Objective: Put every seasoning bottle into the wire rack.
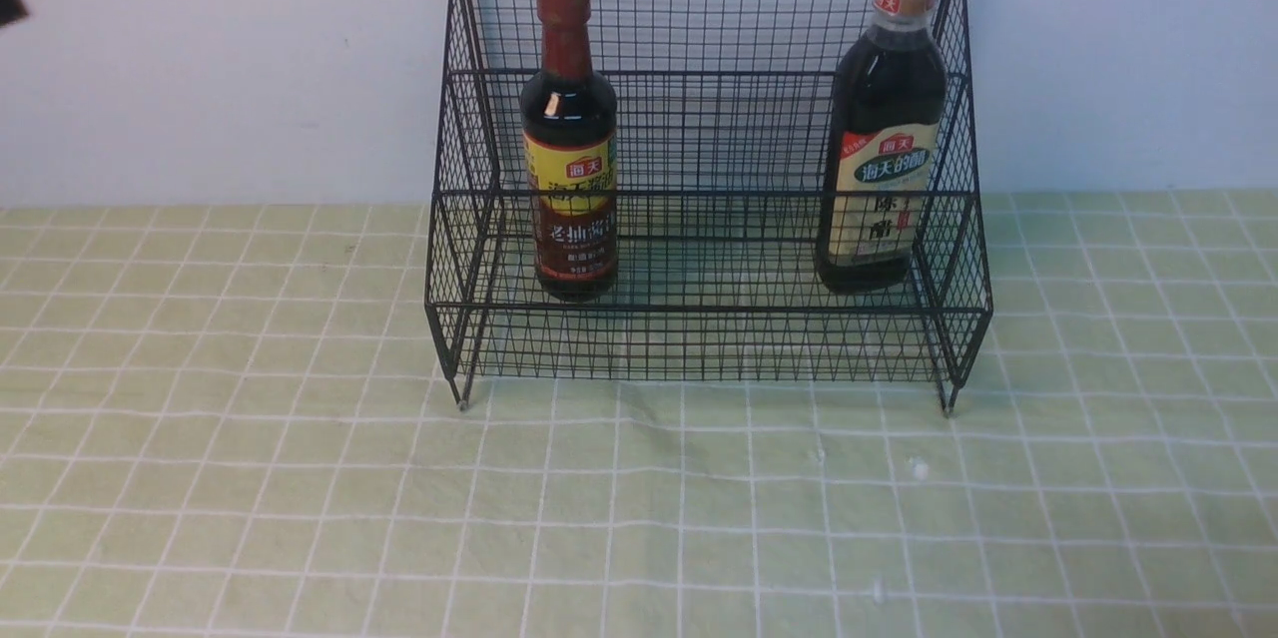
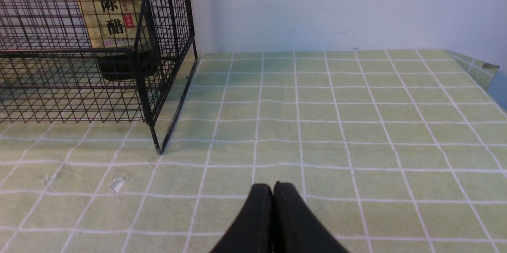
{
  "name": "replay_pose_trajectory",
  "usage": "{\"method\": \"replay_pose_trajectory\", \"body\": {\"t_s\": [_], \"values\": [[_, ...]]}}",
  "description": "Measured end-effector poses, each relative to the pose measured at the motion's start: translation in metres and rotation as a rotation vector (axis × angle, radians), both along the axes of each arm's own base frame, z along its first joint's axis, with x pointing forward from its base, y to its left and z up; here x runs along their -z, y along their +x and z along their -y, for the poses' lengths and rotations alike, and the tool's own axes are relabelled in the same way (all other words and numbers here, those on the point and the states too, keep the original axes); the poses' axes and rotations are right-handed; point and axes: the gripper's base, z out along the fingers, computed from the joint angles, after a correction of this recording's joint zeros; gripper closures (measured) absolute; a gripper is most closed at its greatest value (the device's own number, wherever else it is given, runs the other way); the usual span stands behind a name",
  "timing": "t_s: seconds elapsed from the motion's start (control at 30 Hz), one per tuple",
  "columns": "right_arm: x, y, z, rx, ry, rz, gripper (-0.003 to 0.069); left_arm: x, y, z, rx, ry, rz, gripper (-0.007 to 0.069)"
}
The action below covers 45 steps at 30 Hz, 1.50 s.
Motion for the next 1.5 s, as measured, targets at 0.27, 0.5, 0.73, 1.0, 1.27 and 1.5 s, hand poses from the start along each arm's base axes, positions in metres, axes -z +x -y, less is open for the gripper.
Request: {"method": "replay_pose_trajectory", "body": {"t_s": [0.27, 0.5, 0.73, 1.0, 1.27, 1.5], "values": [[0.0, 0.0, 0.0, 0.0, 0.0, 0.0, 0.0672, -0.031, -0.058, -0.029, -0.104, -0.438, -0.061, 0.0631], [0.0, 0.0, 0.0, 0.0, 0.0, 0.0, 0.0672, -0.045, -0.087, -0.046, -0.146, -0.61, 0.039, 0.0631], [0.0, 0.0, 0.0, 0.0, 0.0, 0.0, 0.0672, -0.048, -0.1, -0.067, -0.375, -0.606, 0.315, 0.0631], [0.0, 0.0, 0.0, 0.0, 0.0, 0.0, 0.0672, 0.005, -0.087, -0.086, -0.791, -0.192, -0.002, 0.0631], [0.0, 0.0, 0.0, 0.0, 0.0, 0.0, 0.0672, 0.108, -0.079, -0.077, -0.739, 0.21, -0.116, 0.0631], [0.0, 0.0, 0.0, 0.0, 0.0, 0.0, 0.0672, 0.204, -0.074, -0.076, -0.74, 0.222, -0.106, 0.0631]]}}
